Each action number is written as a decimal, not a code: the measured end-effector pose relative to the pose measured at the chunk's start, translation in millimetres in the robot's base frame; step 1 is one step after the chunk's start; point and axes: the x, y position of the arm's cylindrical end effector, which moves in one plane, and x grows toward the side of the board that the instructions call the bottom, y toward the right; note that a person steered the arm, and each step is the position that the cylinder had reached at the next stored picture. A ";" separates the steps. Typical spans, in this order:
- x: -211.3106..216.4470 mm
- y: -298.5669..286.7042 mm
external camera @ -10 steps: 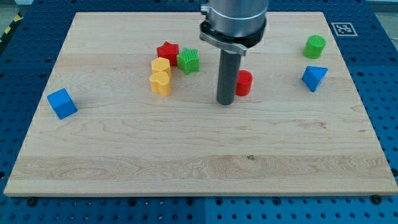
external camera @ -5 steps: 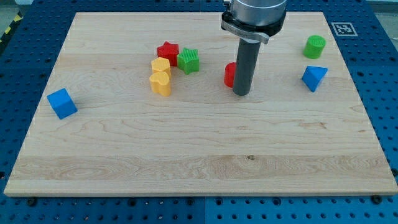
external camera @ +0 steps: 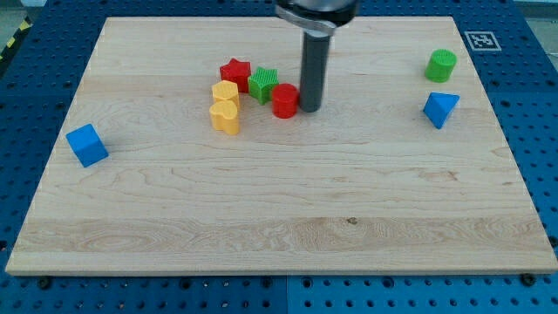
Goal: Slide the red circle into the bottom right side of the green star
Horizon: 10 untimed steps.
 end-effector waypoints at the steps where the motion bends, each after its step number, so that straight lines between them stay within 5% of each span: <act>1: 0.0 2.0; 3: 60.0 105.0; 4: 92.8 90.6; 7: 92.1 -77.7; 10: 31.9 -57.1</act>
